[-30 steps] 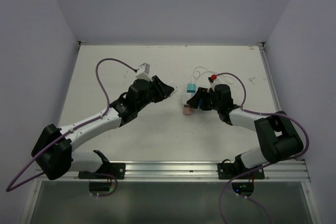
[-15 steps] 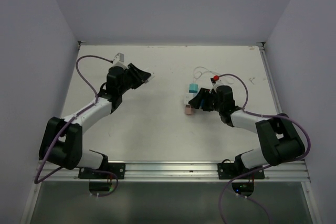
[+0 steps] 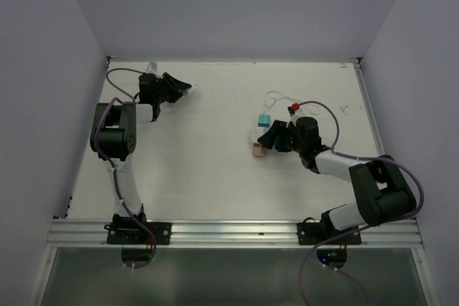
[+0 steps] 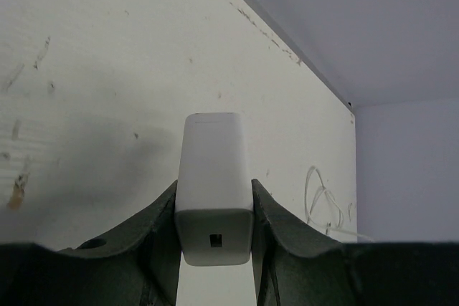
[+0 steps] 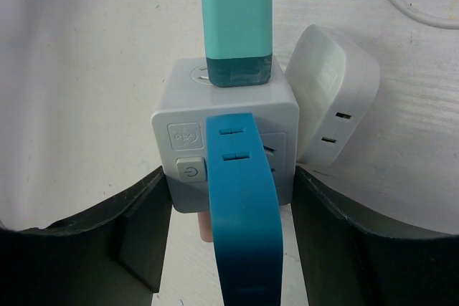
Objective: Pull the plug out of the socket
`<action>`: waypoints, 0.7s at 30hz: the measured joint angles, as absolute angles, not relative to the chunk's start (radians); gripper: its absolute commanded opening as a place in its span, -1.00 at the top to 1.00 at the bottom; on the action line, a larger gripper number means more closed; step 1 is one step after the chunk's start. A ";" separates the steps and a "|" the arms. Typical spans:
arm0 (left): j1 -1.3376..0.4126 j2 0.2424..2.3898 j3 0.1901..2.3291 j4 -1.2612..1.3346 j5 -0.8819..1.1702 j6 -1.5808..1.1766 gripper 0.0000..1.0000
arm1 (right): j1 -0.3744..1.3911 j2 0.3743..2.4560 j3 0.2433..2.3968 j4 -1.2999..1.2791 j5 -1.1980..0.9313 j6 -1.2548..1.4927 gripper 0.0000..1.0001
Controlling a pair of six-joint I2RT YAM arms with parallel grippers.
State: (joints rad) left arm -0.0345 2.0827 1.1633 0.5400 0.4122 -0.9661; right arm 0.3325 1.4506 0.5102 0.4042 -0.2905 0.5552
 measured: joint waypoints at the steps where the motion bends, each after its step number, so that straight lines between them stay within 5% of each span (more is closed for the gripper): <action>1: -0.027 2.115 1.197 0.544 0.422 -0.966 0.76 | 0.332 1.451 0.510 0.405 -0.292 0.554 1.00; 5: -0.007 2.217 1.299 0.550 0.438 -0.964 0.52 | 0.331 1.451 0.510 0.404 -0.304 0.546 1.00; 12: 0.018 2.259 1.331 0.509 0.440 -0.941 -0.71 | 0.329 1.453 0.511 0.405 -0.309 0.541 1.00; 15: 0.019 2.224 1.316 0.501 0.419 -0.922 -0.99 | 0.329 1.453 0.511 0.405 -0.310 0.539 1.00; 21: 0.020 2.115 1.240 0.374 0.338 -0.848 -0.99 | 0.329 1.451 0.511 0.404 -0.310 0.537 1.00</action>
State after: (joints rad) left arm 0.0196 2.1151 1.2400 0.3744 0.3378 -0.8482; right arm 0.3290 1.4513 0.5110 0.4038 -0.3099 0.5369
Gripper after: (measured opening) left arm 0.993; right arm 0.643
